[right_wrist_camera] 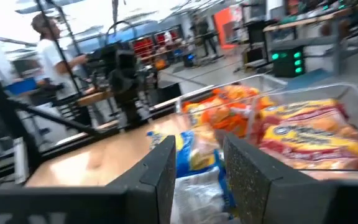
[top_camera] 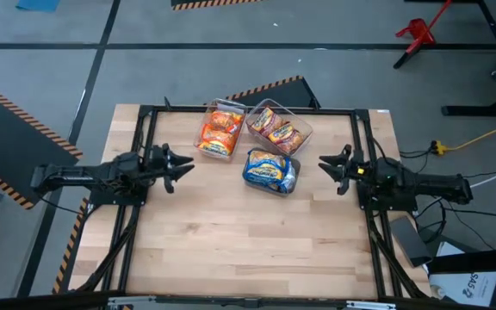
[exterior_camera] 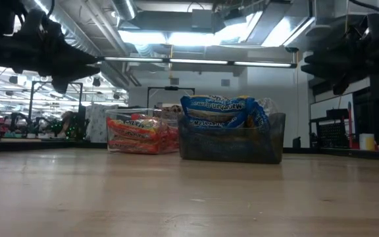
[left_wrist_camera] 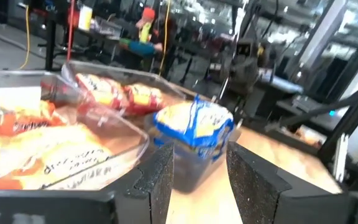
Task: Sort Maruchan noodles
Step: Return to Home Position
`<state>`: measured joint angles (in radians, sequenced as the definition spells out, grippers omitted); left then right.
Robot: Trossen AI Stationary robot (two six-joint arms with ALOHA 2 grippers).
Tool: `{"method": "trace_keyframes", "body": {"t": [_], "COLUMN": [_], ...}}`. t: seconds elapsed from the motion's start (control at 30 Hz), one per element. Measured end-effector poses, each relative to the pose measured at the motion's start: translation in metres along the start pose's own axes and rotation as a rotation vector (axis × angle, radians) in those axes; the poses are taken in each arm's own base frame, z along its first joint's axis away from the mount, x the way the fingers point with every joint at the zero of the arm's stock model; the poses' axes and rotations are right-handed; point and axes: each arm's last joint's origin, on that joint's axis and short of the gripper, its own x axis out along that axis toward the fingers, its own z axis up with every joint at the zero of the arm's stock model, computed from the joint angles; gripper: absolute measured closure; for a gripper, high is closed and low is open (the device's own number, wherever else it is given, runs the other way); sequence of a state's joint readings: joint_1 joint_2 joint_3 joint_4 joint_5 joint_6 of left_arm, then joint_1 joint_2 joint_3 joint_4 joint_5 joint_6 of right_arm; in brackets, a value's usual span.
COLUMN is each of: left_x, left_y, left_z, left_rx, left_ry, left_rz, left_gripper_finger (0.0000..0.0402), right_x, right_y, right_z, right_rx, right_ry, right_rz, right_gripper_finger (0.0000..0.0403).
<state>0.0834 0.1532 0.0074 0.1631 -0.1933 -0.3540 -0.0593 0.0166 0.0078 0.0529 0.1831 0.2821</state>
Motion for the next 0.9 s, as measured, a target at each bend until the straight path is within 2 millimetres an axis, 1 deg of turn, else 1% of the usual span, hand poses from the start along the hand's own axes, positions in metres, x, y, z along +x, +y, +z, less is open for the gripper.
{"method": "trace_keyframes", "body": {"t": [0.17, 0.37, 0.9], "left_x": [-0.0001, -0.0003, -0.0004], "left_y": [0.0021, 0.0029, 0.0033], "left_z": [-0.0055, -0.0070, -0.0083], "left_rx": [0.069, 0.158, 0.166], "left_ry": [0.057, 0.073, 0.087], "left_rz": [0.021, 0.029, 0.030], "left_gripper_finger": [0.0260, 0.0260, 0.0260], "right_x": [0.0000, 0.0000, 0.0000], "right_y": [-0.0006, -0.0005, -0.0004], "right_z": [0.0003, 0.0001, 0.0000], "right_rx": [-0.047, -0.054, -0.053], "right_ry": [-0.007, -0.004, -0.003], "right_rz": [-0.022, -0.017, -0.015], "right_gripper_finger": [0.0281, 0.0281, 0.0281]}}
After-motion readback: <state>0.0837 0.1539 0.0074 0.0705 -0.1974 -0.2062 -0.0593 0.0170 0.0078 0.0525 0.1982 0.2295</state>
